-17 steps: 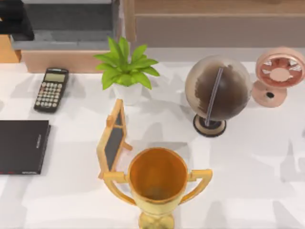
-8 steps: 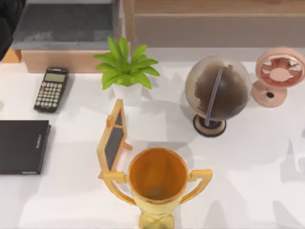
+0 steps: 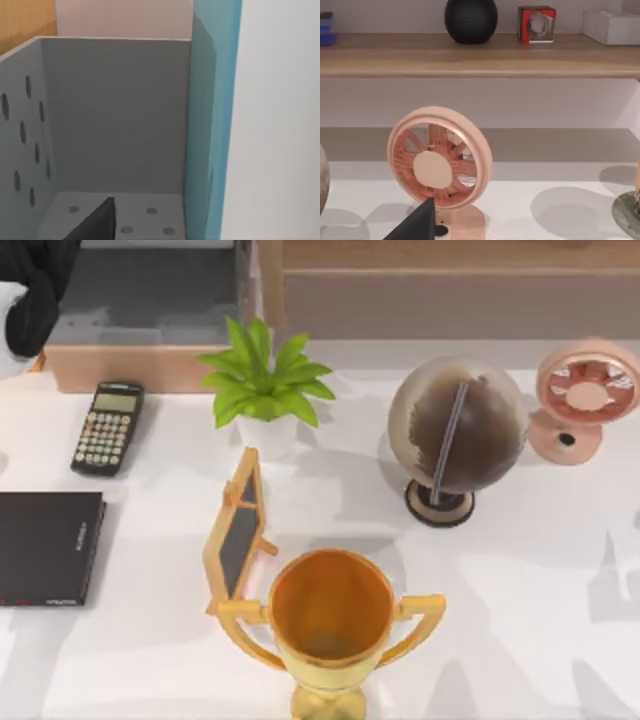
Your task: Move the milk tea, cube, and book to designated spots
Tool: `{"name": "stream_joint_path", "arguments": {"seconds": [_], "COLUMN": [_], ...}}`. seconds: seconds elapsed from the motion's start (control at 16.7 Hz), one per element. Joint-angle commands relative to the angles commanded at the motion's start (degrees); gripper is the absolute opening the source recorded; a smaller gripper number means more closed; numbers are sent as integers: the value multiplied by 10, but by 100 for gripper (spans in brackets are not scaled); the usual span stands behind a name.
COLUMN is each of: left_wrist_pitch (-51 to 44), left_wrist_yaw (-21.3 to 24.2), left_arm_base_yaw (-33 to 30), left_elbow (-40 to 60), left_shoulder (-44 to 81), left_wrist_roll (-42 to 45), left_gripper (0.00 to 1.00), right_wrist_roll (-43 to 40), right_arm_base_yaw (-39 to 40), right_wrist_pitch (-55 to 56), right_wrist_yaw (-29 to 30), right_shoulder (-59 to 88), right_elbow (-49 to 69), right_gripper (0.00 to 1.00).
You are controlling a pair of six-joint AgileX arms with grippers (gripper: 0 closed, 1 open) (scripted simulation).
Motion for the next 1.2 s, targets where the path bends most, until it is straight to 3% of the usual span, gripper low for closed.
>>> {"name": "stream_joint_path", "arguments": {"seconds": [0.84,1.2], "left_wrist_pitch": [-24,-24], "left_wrist_yaw": [6,6], "left_arm_base_yaw": [5,5], "left_elbow": [84,84], "left_shoulder": [60,60], "left_wrist_roll": [0,0], "left_gripper": [100,55], "right_wrist_roll": [0,0], "right_arm_base_yaw": [0,0], "right_wrist_pitch": [0,0], "right_wrist_yaw": [0,0], "right_shoulder": [0,0], "right_elbow": [0,0], "right_gripper": [100,100]}}
